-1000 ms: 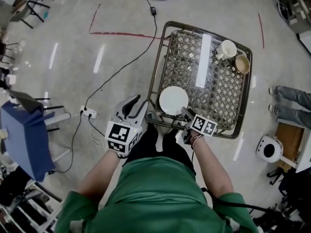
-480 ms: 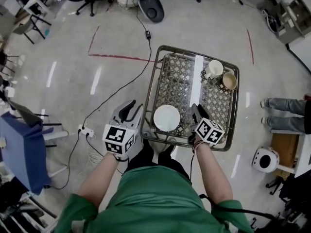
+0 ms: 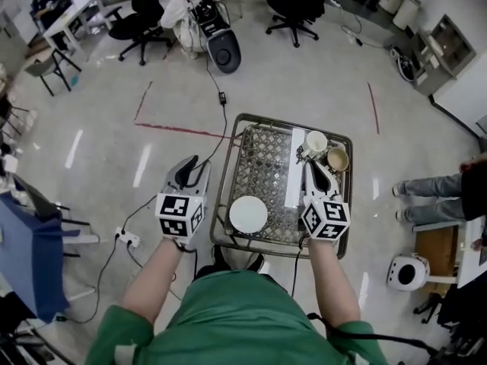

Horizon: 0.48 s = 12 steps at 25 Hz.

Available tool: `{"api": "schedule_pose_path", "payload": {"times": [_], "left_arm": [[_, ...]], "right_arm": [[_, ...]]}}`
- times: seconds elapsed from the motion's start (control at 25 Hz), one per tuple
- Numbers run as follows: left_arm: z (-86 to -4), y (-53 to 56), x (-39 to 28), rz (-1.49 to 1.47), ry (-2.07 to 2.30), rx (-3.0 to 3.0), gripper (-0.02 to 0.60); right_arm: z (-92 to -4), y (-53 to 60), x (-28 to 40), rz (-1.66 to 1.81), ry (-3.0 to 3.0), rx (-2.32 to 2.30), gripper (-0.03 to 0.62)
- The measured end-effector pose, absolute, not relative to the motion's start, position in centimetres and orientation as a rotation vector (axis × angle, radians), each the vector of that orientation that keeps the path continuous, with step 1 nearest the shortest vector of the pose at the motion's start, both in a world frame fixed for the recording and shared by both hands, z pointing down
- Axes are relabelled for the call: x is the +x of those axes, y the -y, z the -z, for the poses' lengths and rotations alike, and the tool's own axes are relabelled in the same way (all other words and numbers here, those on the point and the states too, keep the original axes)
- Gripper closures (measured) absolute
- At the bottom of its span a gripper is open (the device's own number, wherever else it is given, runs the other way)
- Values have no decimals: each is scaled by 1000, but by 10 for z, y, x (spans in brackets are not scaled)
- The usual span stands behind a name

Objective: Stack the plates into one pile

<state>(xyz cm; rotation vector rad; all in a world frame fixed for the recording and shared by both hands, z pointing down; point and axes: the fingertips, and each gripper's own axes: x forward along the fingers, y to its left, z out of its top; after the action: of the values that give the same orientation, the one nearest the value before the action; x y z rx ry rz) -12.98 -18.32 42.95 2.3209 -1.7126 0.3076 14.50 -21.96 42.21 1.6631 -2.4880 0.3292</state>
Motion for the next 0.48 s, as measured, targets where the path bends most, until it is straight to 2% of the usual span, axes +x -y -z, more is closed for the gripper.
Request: {"api": "schedule_pose_path", "payload": {"times": [0.48], "left_arm": [[-335,183,-98,-163,1754,2513,457]], "right_arm": [[-317,204,114,29,2590,1560,543]]}}
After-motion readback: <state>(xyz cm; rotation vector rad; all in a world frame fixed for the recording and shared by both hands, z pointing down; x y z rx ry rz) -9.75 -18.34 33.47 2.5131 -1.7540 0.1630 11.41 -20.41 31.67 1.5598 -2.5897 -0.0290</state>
